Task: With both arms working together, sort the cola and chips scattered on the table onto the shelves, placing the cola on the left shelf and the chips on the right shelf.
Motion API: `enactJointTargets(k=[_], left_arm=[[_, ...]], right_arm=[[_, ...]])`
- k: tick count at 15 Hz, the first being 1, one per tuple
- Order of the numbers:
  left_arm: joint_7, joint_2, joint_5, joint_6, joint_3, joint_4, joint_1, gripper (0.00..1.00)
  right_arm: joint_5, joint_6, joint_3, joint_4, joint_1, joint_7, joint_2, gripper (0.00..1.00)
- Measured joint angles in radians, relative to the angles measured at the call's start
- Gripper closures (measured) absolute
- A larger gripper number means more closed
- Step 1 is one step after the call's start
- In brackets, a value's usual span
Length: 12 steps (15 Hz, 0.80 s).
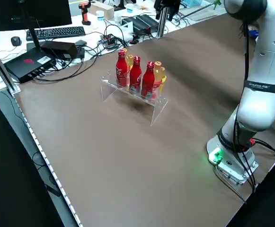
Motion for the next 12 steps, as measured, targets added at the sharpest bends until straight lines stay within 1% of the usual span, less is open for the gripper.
enactJointTargets(k=[2, 3, 4, 5, 6, 7, 9, 12], left_arm=[[0.040, -0.054, -0.140, -0.001, 0.209, 0.011, -0.134, 0.00], [0.069, -0.086, -0.200, -0.001, 0.300, 0.011, -0.187, 0.00], [0.103, -0.118, -0.253, -0.004, 0.379, 0.012, -0.231, 0.00], [0.136, -0.151, -0.292, -0.016, 0.440, 0.012, -0.263, 0.00], [0.172, -0.180, -0.317, -0.046, 0.483, 0.011, -0.283, 0.00], [0.204, -0.206, -0.328, -0.092, 0.502, 0.009, -0.290, 0.00], [0.248, -0.240, -0.334, -0.149, 0.507, 0.000, -0.291, 0.00], [0.307, -0.242, -0.334, -0.158, 0.507, -0.010, -0.296, 0.00]], right_arm=[[0.000, -0.001, 0.000, 0.000, 0.000, 0.000, 0.000, 0.00], [0.000, -0.001, 0.000, 0.000, 0.000, 0.000, 0.000, 0.00], [0.000, -0.001, 0.000, 0.000, 0.000, 0.000, 0.000, 0.00], [0.000, -0.002, 0.000, 0.000, 0.000, 0.000, 0.000, 0.00], [0.000, -0.002, 0.000, 0.000, 0.000, 0.000, 0.000, 0.00], [0.000, -0.002, 0.000, 0.000, 0.000, 0.000, 0.000, 0.00], [0.000, -0.002, -0.001, 0.000, 0.000, 0.000, 0.000, 0.00], [0.000, -0.004, -0.003, 0.000, -0.005, 0.000, 0.000, 0.00]])
